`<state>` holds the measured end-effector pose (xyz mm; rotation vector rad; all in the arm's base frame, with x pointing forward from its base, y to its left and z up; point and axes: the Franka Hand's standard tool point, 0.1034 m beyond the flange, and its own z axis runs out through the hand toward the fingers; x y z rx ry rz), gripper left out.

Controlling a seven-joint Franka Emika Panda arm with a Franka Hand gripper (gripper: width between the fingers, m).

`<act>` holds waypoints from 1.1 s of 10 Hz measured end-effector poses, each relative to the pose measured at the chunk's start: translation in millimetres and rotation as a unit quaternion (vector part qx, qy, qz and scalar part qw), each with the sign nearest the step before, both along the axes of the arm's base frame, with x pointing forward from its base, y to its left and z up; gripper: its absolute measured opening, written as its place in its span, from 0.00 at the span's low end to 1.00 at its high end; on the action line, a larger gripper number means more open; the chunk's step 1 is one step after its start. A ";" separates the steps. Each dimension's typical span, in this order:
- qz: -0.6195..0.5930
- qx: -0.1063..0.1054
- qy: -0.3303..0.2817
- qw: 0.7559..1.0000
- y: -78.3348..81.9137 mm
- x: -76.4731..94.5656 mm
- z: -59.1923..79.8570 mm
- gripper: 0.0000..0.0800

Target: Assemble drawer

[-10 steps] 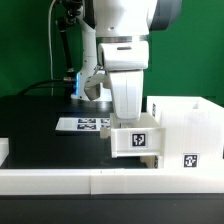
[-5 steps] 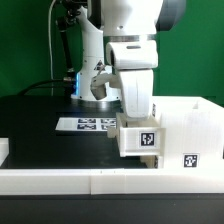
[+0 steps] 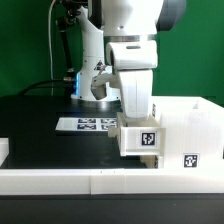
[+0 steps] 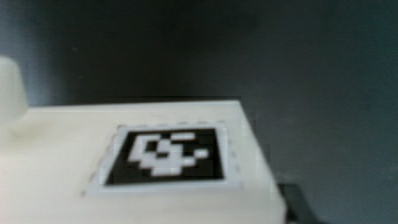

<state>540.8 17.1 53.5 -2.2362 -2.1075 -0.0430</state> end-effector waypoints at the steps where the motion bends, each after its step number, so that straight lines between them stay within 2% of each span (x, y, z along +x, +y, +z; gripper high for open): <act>1: -0.001 0.000 -0.001 1.000 0.3 0.6 1.8 0.28; 3: -0.010 -0.003 -0.011 1.000 0.5 -1.3 11.4 0.73; 4: -0.009 -0.005 -0.011 1.000 -0.1 -3.2 16.3 0.79; 7: -0.016 -0.014 0.000 1.000 -11.7 4.0 33.5 0.81; 9: -0.016 -0.019 0.006 1.000 -20.4 24.2 52.2 0.81; 11: -0.013 -0.019 0.025 0.999 -34.6 35.5 46.5 0.81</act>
Offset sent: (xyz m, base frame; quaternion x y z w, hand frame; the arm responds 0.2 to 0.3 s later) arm -0.0135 0.0087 0.0235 -0.0137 0.0140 0.0278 0.9994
